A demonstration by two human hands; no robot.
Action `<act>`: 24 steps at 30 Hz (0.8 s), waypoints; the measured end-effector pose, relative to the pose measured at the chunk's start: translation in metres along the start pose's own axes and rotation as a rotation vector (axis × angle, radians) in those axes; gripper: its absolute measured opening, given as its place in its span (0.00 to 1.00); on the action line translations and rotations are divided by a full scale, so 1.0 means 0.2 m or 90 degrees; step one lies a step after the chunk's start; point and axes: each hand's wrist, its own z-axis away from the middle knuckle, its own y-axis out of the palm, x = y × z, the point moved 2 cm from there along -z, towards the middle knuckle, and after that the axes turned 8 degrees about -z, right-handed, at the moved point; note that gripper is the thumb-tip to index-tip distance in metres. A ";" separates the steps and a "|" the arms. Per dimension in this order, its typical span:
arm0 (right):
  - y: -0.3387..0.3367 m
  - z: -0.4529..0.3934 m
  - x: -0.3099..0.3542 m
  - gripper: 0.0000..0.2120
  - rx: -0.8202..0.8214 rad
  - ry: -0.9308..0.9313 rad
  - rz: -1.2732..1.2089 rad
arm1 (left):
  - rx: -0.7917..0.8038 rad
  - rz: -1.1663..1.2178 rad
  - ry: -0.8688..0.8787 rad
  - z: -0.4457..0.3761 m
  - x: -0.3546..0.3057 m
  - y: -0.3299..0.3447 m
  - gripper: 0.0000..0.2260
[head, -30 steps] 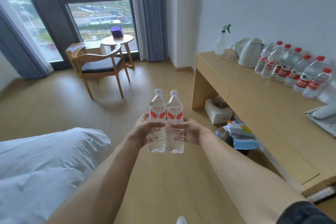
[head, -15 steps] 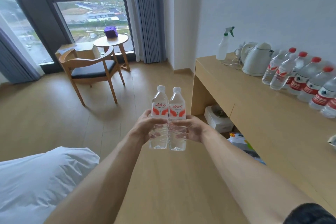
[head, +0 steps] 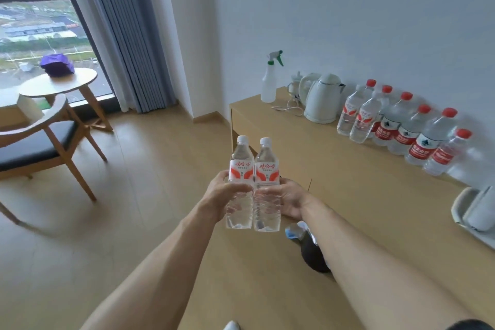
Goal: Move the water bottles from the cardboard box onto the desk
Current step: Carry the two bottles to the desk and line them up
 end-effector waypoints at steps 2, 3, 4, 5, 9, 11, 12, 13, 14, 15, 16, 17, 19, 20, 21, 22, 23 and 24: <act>-0.03 -0.11 0.07 0.22 -0.035 -0.002 -0.007 | 0.047 -0.031 0.011 -0.18 -0.04 -0.01 0.26; -0.04 -0.16 0.10 0.22 -0.054 -0.004 -0.011 | 0.068 -0.042 0.014 -0.27 -0.06 -0.02 0.25; -0.06 -0.20 0.13 0.22 -0.072 -0.008 -0.018 | 0.090 -0.051 0.017 -0.35 -0.08 -0.02 0.25; -0.08 -0.24 0.16 0.22 -0.089 -0.011 -0.030 | 0.113 -0.059 0.021 -0.43 -0.10 -0.01 0.24; -0.17 -0.34 0.25 0.22 -0.153 -0.025 -0.078 | 0.219 -0.075 0.018 -0.70 -0.15 0.05 0.21; -0.24 -0.36 0.27 0.23 -0.189 -0.029 -0.101 | 0.280 -0.069 0.010 -0.81 -0.15 0.11 0.19; -0.28 -0.36 0.28 0.23 -0.209 -0.031 -0.111 | 0.302 -0.064 0.002 -0.87 -0.16 0.15 0.18; -0.33 -0.37 0.28 0.24 -0.226 -0.033 -0.121 | 0.315 -0.061 -0.009 -0.92 -0.16 0.19 0.17; -0.37 -0.37 0.29 0.24 -0.241 -0.035 -0.132 | 0.322 -0.062 -0.021 -0.96 -0.16 0.24 0.18; -0.42 -0.37 0.30 0.24 -0.259 -0.037 -0.143 | 0.327 -0.065 -0.031 -1.01 -0.17 0.29 0.19; -0.47 -0.37 0.31 0.24 -0.277 -0.039 -0.154 | 0.328 -0.073 -0.040 -1.05 -0.18 0.34 0.21; -0.52 -0.36 0.32 0.24 -0.296 -0.041 -0.163 | 0.323 -0.083 -0.047 -1.08 -0.19 0.40 0.23; -0.63 -0.35 0.34 0.24 -0.324 -0.045 -0.180 | 0.304 -0.083 -0.087 -1.15 -0.19 0.51 0.26; -0.69 -0.35 0.35 0.24 -0.336 -0.049 -0.188 | 0.303 -0.072 -0.112 -1.18 -0.20 0.57 0.28; -0.74 -0.35 0.36 0.24 -0.349 -0.054 -0.192 | 0.306 -0.064 -0.126 -1.21 -0.20 0.63 0.29; -0.80 -0.35 0.37 0.24 -0.361 -0.059 -0.194 | 0.311 -0.064 -0.128 -1.25 -0.21 0.69 0.30; -0.86 -0.35 0.38 0.24 -0.371 -0.064 -0.195 | 0.319 -0.067 -0.125 -1.29 -0.21 0.75 0.31; -0.91 -0.35 0.39 0.24 -0.379 -0.068 -0.195 | 0.329 -0.069 -0.122 -1.32 -0.21 0.80 0.31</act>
